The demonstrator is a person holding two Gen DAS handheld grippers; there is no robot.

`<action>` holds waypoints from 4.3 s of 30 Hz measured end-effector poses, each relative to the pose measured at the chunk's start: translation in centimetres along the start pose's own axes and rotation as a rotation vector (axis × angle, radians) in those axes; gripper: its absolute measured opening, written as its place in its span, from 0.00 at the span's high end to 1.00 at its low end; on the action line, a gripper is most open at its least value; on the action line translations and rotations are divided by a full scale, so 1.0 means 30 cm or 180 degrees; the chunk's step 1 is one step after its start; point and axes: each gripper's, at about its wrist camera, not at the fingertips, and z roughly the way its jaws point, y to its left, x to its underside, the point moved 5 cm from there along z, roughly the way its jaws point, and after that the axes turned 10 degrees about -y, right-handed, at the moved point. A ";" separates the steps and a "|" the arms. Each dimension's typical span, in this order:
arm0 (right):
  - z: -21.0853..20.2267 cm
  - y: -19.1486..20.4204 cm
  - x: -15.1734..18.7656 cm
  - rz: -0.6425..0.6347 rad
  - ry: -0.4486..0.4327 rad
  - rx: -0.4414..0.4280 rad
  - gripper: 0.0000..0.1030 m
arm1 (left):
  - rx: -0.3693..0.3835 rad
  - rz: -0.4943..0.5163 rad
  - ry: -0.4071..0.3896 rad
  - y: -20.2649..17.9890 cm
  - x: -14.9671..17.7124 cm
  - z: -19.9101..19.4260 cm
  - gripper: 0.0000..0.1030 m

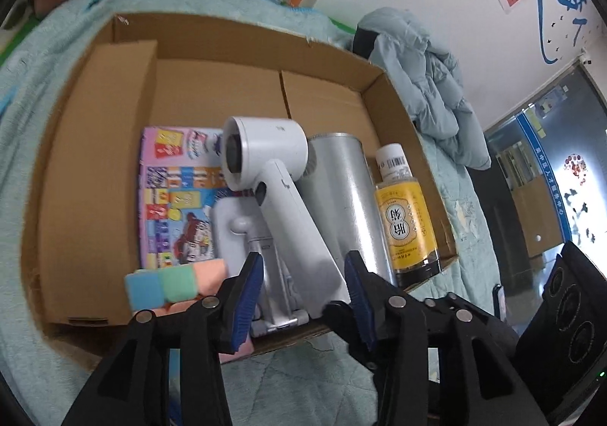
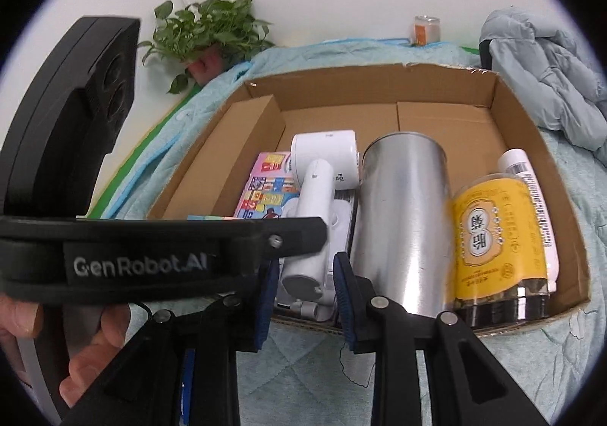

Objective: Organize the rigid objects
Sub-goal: 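Open both tools and withdraw them toward the blue stapler, then grasp the blue stapler between both tools and lift it, then carry the blue stapler into the box and stand it upright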

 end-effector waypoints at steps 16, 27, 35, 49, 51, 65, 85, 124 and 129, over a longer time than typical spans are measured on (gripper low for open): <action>-0.182 0.003 0.168 -0.0436 -0.0687 -0.0025 0.06 | -0.1220 0.0519 -0.1334 0.035 0.315 -0.466 0.00; -0.138 0.253 0.412 -0.0677 0.0091 -0.1228 0.01 | -0.0799 -0.0363 -0.0637 0.294 0.585 -0.403 0.01; -0.072 0.325 0.498 -0.0641 0.0410 -0.1330 0.04 | -0.0406 -0.0769 -0.0213 0.358 0.667 -0.276 0.26; 0.016 0.352 0.514 -0.0351 0.0576 -0.1188 0.45 | -0.0485 -0.0476 -0.0016 0.240 0.700 -0.192 0.45; 0.011 0.333 0.517 -0.0322 0.0574 -0.1141 0.47 | -0.0402 -0.0505 -0.0011 0.230 0.697 -0.186 0.45; 0.014 0.190 0.521 0.0629 0.0849 -0.1127 0.66 | -0.0565 -0.0789 -0.0170 0.230 0.700 -0.235 0.17; -0.077 0.251 0.358 0.0489 0.0548 -0.1243 0.66 | -0.0467 -0.0478 -0.0461 0.090 0.576 -0.305 0.45; 0.361 0.137 -0.164 0.0562 0.0630 -0.0465 0.61 | -0.0171 -0.0215 0.0117 0.298 -0.215 0.126 0.47; 0.276 0.122 -0.157 0.0553 0.0484 -0.0506 0.58 | -0.0275 -0.0051 -0.0162 0.273 -0.199 0.048 0.35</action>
